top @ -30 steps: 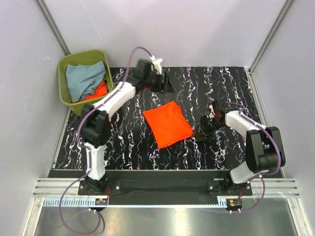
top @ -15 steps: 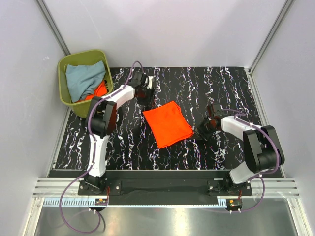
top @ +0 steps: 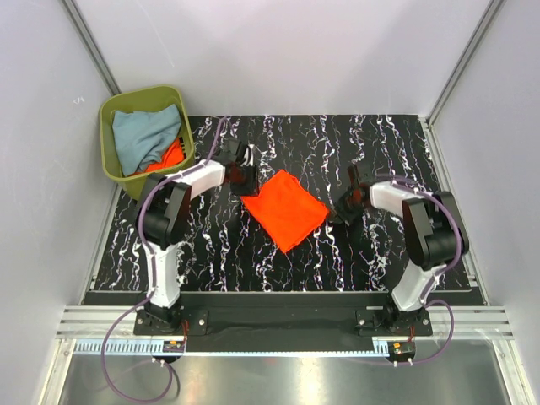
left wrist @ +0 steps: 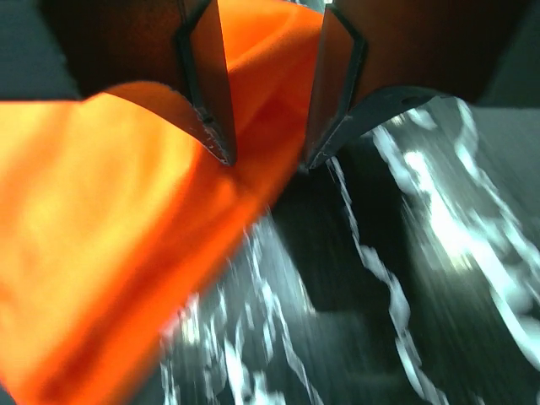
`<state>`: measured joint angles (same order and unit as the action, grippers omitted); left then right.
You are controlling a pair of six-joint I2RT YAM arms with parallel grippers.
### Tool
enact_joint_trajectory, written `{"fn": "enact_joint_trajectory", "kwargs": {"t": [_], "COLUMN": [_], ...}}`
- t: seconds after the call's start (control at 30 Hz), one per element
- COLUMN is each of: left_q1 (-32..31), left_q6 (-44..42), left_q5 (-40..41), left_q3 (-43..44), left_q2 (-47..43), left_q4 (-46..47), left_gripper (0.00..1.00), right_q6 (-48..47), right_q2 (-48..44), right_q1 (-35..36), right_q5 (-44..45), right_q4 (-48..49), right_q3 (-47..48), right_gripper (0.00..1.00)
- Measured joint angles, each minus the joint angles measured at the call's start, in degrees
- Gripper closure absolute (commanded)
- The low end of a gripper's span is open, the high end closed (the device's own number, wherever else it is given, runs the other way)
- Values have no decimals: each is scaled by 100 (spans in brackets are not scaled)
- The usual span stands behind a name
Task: Fold and stack the t-shirts
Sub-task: Fold the tshirt
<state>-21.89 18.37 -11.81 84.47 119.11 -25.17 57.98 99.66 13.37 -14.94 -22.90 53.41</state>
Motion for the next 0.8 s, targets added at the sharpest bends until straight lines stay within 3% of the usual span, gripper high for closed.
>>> {"fn": "enact_joint_trajectory", "kwargs": {"t": [0.23,0.43,0.5,0.63,0.8], "left_q1": [-348,-365,-343,-317,-334], "left_q6": [758,1005,938,837,1091], "left_q5": [31,793,905,195,-1088], "left_q3": [-1755,-2507,-2474,-2146,-2009], "left_q2": [-1276,-2791,-3261,-3488,-2603], "left_q4": [212,-505,-551,-151,1244], "left_gripper": [52,49,48,48,49], "right_q6": [-892,-2380,-2706,-3021,-3029], "right_q2": [614,850,739,431,490], "right_q1": [-483,-813,-800,-643,111], "right_q5": [243,146,-129,-1213,-2479], "right_q4": [-175,-885,-1023,-1060,-590], "right_q3": [1429,2479,2531,2299,1941], "right_gripper": [96,78,66,60,71]}}
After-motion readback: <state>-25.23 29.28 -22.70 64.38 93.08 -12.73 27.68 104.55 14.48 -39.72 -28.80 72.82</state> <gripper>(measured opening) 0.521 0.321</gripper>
